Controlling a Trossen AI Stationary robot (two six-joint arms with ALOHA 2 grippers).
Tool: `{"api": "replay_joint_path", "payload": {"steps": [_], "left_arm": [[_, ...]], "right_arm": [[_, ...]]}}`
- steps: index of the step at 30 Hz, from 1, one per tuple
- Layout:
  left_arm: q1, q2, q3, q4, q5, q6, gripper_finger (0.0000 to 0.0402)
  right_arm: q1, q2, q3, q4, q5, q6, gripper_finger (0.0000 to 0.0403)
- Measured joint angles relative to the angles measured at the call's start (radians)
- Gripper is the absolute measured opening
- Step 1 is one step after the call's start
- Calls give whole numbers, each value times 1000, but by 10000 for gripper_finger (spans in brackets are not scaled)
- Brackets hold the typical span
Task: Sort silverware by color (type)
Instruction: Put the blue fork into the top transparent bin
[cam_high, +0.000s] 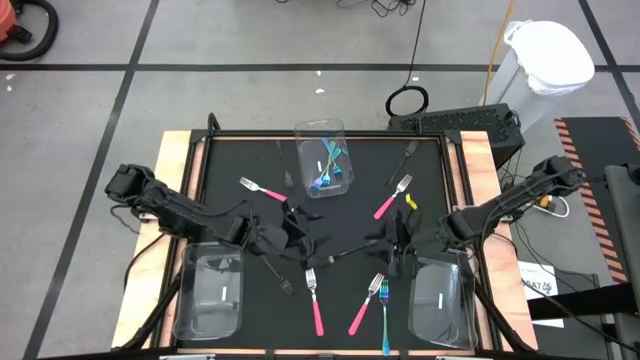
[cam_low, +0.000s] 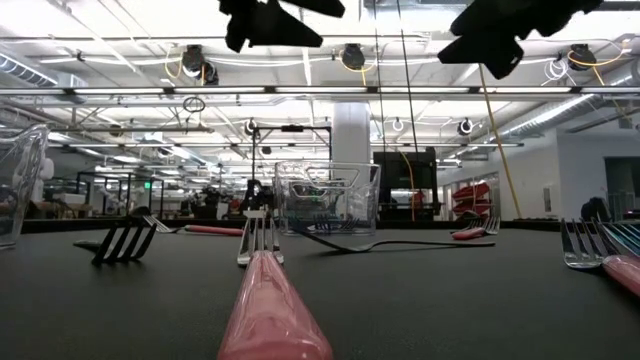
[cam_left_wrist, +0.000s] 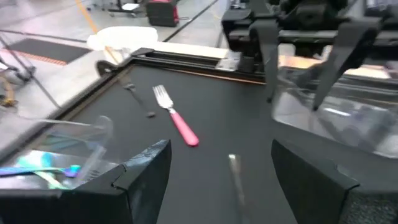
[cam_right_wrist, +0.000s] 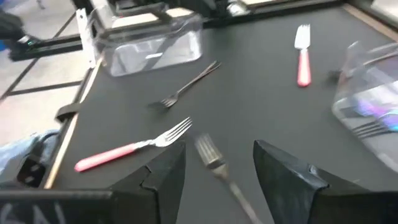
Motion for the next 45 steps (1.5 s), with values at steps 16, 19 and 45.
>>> {"api": "replay_joint_path", "payload": {"steps": [16,19,45], "left_arm": [[-157,0,0,28,-100,-171,279],[-185,10,0,48,-124,-188,279],[-280,33,-2,140,-151,-189,279]], "right_arm": [[247,287,294,-337,105,254,183],[270,374,391,-469,105,336,183],[369,840,888,-843,-85,722,183]]}}
